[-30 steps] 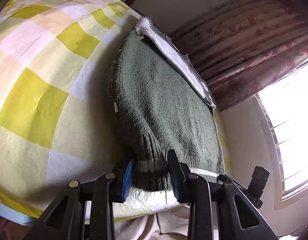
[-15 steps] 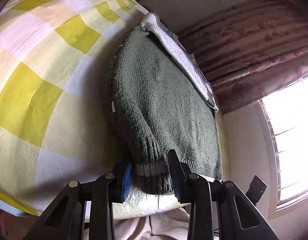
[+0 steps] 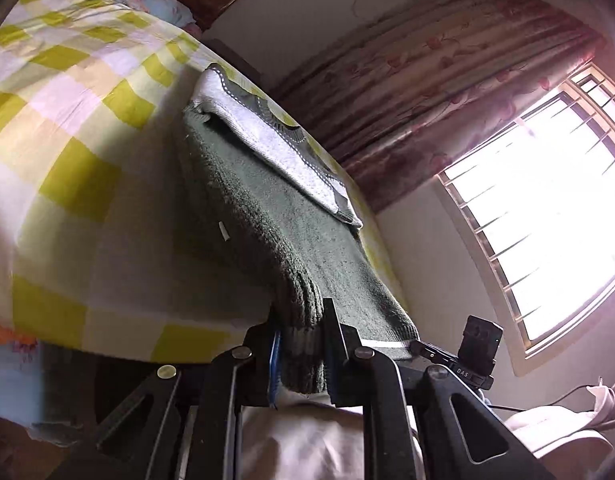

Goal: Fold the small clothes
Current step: 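Carry the held hem over onto the folded sleeves with both tools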

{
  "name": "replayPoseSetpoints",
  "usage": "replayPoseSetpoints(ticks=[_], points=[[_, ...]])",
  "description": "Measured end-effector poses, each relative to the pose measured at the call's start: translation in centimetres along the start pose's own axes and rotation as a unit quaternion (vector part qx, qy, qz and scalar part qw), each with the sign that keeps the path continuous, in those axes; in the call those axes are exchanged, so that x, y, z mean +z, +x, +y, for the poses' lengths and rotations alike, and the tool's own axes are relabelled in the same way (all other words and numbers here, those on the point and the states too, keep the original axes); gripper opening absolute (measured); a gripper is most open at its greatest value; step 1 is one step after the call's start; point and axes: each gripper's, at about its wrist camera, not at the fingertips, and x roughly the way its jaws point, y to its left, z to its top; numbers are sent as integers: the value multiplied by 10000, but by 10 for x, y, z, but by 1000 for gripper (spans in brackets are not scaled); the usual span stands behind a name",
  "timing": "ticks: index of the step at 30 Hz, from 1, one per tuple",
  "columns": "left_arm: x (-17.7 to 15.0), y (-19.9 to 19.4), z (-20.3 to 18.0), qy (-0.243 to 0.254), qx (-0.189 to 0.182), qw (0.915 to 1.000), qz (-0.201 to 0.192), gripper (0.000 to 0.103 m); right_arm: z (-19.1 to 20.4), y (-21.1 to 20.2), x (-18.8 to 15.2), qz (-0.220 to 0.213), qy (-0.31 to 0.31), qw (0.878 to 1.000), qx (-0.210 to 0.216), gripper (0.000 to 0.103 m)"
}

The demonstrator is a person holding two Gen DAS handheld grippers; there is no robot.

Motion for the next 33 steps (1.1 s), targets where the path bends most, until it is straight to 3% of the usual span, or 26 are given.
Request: replayPoseSetpoints(ticks=[1,5,7,10,12,14,17,18,21,25,26,27,28,29,33], points=[[-6,-7,1,-71,-96,9999,-38,17,3,-9,-5,-14,42,9999,167,103],[13,-12,-4,-266,-586,9974,-337,17,7,-40,2,-583,335,9964,517,103],[42,-5,-11,-258,-825,9951,-473,17,8,-43,26,-866,336,9942,546,103],[107,27,-34,-40,-846,9941,-685,18,11,-40,82,-1172,4,9923,390,103],[153,53,-37,-106,-636,9945,-826,20,8,-31,128,-1392,-182,9898,244,103],[193,71,-23,-457,-220,9934,-1024,32,-6,-17,174,-1664,10,9860,-125,103],[225,76,7,-976,953,9775,-1607,33,-40,18,216,-1789,459,9730,-1382,103],[226,69,15,-1058,1146,9720,-1760,33,-51,26,221,-1750,536,9708,-1554,103],[222,58,21,-729,1849,9602,-1961,33,-71,40,212,-1658,701,9733,-1427,103],[211,67,33,-320,2151,9647,-1488,33,-80,69,188,-1100,376,9808,-1563,103],[209,73,33,-177,2168,9668,-1338,33,-82,77,185,-956,302,9823,-1585,77],[204,79,31,-10,2172,9687,-1202,33,-84,85,182,-836,211,9837,-1576,35],[203,86,28,164,2145,9707,-1073,33,-85,91,180,-757,127,9842,-1595,22],[202,92,24,335,2123,9720,-951,33,-83,94,181,-717,21,9839,-1635,16],[206,125,5,840,2252,9694,-498,33,-73,116,192,-397,-447,9840,-1681,16]])
